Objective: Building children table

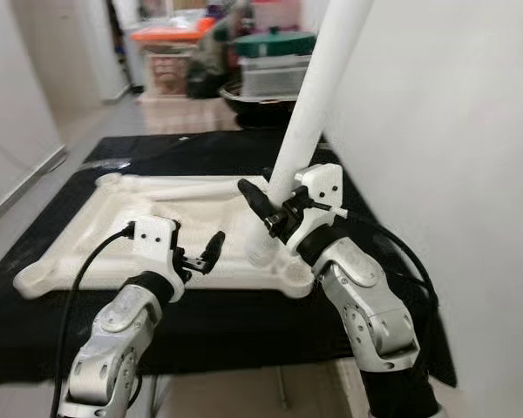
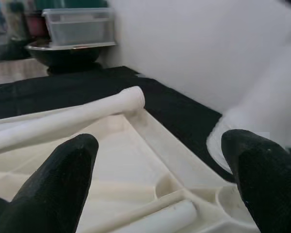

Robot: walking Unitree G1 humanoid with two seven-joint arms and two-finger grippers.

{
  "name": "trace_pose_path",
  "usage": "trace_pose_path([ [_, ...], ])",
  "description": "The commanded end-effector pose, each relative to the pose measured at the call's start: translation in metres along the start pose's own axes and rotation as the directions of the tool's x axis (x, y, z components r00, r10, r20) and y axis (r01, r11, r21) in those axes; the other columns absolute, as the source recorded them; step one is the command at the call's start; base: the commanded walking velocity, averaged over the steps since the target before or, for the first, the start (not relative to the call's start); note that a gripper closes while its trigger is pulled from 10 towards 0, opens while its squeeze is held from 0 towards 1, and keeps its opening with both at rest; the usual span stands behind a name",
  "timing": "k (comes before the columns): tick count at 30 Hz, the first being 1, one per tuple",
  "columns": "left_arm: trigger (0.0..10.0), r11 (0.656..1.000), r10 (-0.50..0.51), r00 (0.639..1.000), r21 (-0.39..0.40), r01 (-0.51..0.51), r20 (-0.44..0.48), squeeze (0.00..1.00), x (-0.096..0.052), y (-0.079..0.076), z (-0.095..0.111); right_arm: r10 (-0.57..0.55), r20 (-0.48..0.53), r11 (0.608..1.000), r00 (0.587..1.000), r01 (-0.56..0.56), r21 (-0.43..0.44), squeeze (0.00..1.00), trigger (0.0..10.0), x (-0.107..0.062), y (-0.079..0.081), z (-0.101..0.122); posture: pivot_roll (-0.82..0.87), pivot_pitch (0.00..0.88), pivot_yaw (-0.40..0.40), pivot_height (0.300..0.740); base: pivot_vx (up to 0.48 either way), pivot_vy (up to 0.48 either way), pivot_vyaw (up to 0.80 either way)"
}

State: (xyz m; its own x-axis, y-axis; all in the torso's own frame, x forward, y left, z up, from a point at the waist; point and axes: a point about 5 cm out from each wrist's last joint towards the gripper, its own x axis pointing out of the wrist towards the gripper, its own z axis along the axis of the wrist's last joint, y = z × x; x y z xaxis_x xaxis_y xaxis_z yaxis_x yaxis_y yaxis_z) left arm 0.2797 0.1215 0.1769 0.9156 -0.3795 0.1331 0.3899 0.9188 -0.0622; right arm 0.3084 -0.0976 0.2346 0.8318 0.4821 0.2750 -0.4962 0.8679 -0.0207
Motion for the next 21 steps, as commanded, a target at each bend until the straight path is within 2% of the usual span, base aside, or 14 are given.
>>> trace_pose_path([
  [1, 10.0, 0.999, 0.042, 0.999, 0.025, -0.041, -0.018, 0.0, -0.007, 0.011, -0.002, 0.084, 0.035, 0.996, 0.996, -0.085, 0.029, 0.0, 10.0, 0.006, 0.016, 0.007, -0.11, 0.002, 0.022, 0.74, 0.401, 0.0, 0.0],
  [5, 10.0, 1.0, 0.015, 0.999, 0.003, -0.015, -0.03, 0.0, -0.009, 0.005, -0.005, 0.111, 0.036, 0.994, 0.993, -0.111, 0.012, 0.0, 10.0, 0.005, 0.013, 0.01, -0.1, 0.022, 0.02, 0.74, 0.369, 0.0, 0.0],
  [7, 10.0, 1.0, 0.002, 1.0, 0.015, -0.002, -0.029, 0.0, -0.01, 0.001, -0.005, 0.126, 0.034, 0.992, 0.991, -0.126, -0.005, 0.0, 10.0, 0.005, 0.011, 0.012, -0.1, 0.036, 0.019, 0.74, 0.0, 0.0, 0.0],
  [8, 10.0, 1.0, -0.015, 0.999, -0.021, 0.015, -0.035, 0.0, -0.012, -0.001, -0.007, 0.132, 0.032, 0.991, 0.991, -0.132, -0.01, 0.0, 10.0, 0.005, 0.009, 0.013, -0.1, 0.044, 0.02, 0.74, 0.0, 0.0, 0.0],
  [12, 10.0, 0.997, -0.074, 0.994, -0.039, 0.071, -0.082, 0.0, -0.018, -0.007, -0.014, 0.173, 0.021, 0.985, 0.985, -0.172, -0.021, 0.0, 10.0, 0.004, 0.008, 0.015, -0.1, 0.058, 0.02, 0.74, 0.0, 0.0, 0.0],
  [15, 10.0, 0.989, -0.144, 0.982, -0.063, 0.137, -0.125, 0.0, -0.032, -0.014, -0.02, 0.323, -0.01, 0.944, 0.946, -0.323, -0.058, 0.0, 10.0, -0.005, 0.009, 0.018, -0.1, 0.085, 0.02, 0.74, 0.0, -0.454, 0.0],
  [16, 10.0, 0.985, -0.162, 0.979, -0.081, 0.152, -0.125, 0.0, -0.037, -0.016, -0.02, 0.357, -0.027, 0.933, 0.934, -0.358, -0.043, 0.0, 10.0, -0.008, 0.007, 0.018, -0.09, 0.101, 0.016, 0.74, 0.0, -0.458, 0.0],
  [18, 10.0, 0.983, -0.171, 0.977, -0.092, 0.16, -0.124, 0.0, -0.04, -0.017, -0.02, 0.372, -0.036, 0.927, 0.927, -0.373, -0.03, 0.0, 10.0, -0.011, 0.006, 0.018, -0.09, 0.101, 0.016, 0.74, 0.0, -0.458, 0.0],
  [21, 10.0, 0.972, -0.228, 0.962, -0.093, 0.215, -0.152, 0.0, -0.053, -0.023, -0.021, 0.434, -0.054, 0.901, 0.899, -0.435, 0.007, 0.0, 10.0, -0.02, -0.005, 0.02, -0.08, 0.131, 0.009, 0.74, 0.0, 0.0, 0.0],
])
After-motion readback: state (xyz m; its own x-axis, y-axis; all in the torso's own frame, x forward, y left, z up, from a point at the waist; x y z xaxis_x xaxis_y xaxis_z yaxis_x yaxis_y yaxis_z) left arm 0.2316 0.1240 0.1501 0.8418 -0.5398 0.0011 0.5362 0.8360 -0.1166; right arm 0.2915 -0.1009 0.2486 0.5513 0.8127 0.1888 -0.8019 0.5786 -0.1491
